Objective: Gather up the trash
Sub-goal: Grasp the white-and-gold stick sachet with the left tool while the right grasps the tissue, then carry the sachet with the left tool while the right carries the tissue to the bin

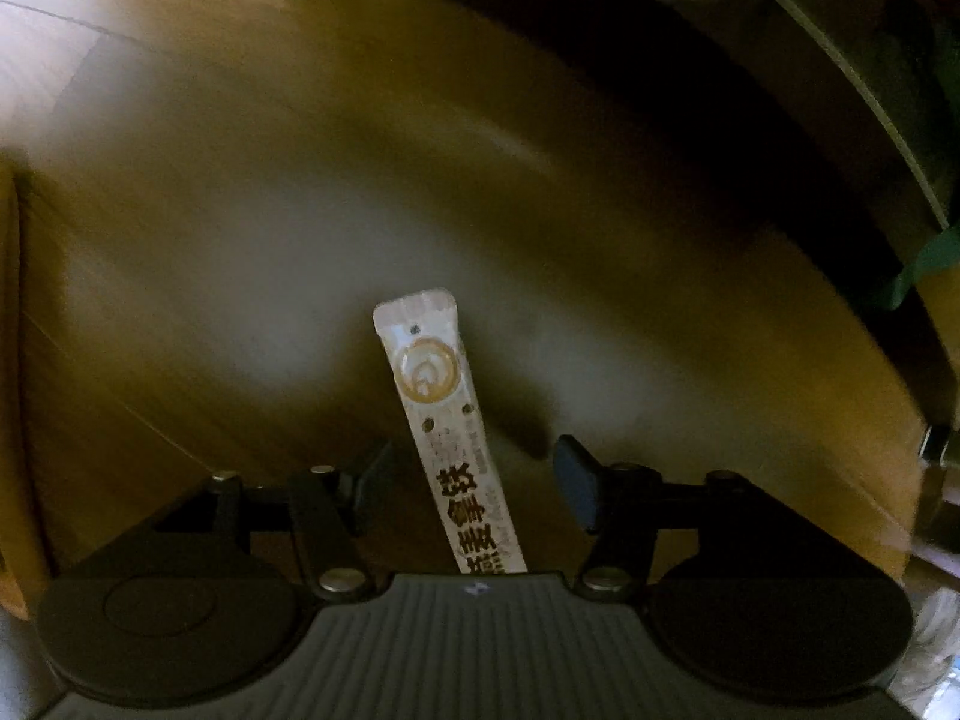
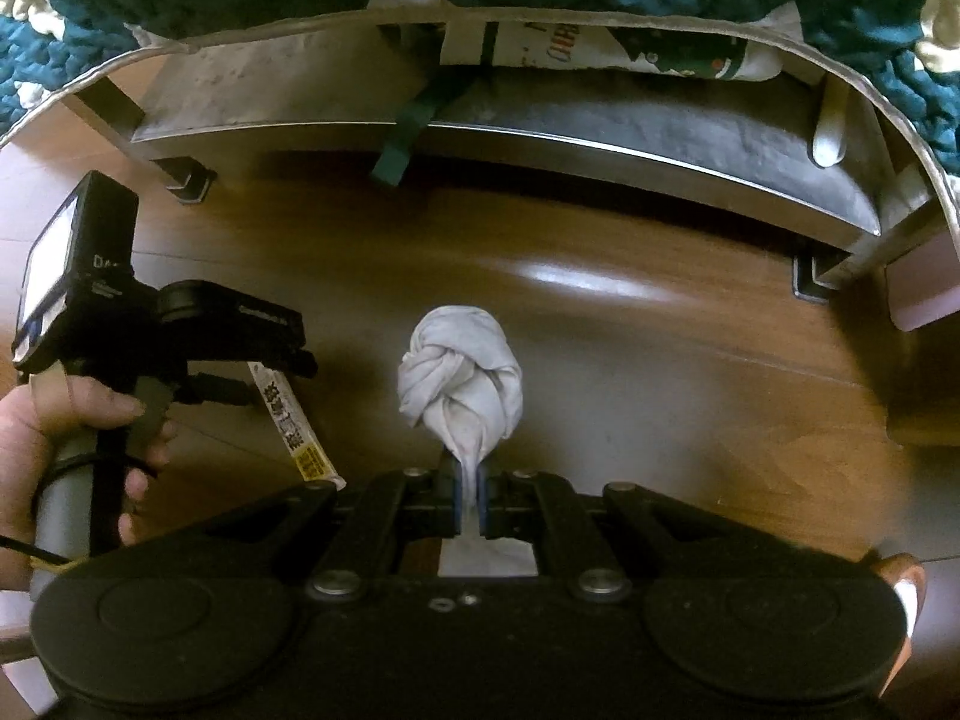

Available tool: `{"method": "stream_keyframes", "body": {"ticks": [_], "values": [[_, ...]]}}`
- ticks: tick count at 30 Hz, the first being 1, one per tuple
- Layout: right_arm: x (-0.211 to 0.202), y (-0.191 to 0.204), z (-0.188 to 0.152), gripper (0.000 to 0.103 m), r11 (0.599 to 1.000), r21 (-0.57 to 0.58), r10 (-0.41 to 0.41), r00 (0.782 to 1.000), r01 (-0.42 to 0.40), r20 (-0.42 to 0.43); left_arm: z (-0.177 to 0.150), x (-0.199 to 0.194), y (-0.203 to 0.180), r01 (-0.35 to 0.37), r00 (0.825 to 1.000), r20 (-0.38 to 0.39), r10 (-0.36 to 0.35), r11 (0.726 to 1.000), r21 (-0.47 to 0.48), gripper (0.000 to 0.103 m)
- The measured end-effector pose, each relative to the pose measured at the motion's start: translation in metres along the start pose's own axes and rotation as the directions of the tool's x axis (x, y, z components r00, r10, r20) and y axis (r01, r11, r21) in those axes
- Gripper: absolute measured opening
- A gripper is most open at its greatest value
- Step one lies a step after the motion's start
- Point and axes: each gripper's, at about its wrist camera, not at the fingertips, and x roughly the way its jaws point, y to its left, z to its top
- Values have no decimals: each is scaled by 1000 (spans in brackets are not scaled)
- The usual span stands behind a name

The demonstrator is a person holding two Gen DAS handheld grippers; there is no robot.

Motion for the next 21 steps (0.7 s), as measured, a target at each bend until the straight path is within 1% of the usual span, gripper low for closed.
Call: {"method": "stream_keyframes", "body": {"ticks": [3, 4, 5, 6, 7, 8, 11, 16, 21], "values": [[0, 0, 0, 4, 1000, -1, -5, 1000, 5, -2, -3, 1, -3, -8, 1000, 12, 8, 1000, 6, 56], [1, 0, 0, 4, 1000, 1, -6, 1000, 6, -4, -4, 1, -5, -17, 1000, 17, 16, 1000, 11, 54], [1, 0, 0, 4, 1000, 1, -9, 1000, 9, -5, -5, 1, -6, -27, 999, 24, 26, 1000, 16, 45], [1, 0, 0, 4, 1000, 2, -11, 1000, 11, -6, -6, 0, -8, -39, 999, 33, 38, 999, 21, 39], [2, 0, 1, 4, 1000, 3, -12, 1000, 12, -5, -7, -1, -8, -46, 998, 41, 45, 999, 25, 26], [2, 1, 1, 4, 1000, 2, -13, 1000, 13, -5, -7, -2, -7, -40, 998, 42, 39, 999, 25, 24], [2, 2, 1, 4, 1000, -6, -23, 1000, 23, 1, -8, -1, -6, -20, 999, 43, 19, 999, 29, 21], [-2, 3, 1, 4, 999, -10, -44, 999, 44, 10, -12, -16, 2, -4, 999, 51, 1, 999, 43, 20], [-19, 8, 2, 4, 998, -26, -59, 997, 60, 41, -24, -40, 1, 21, 996, 84, -29, 995, 101, 20]]}}
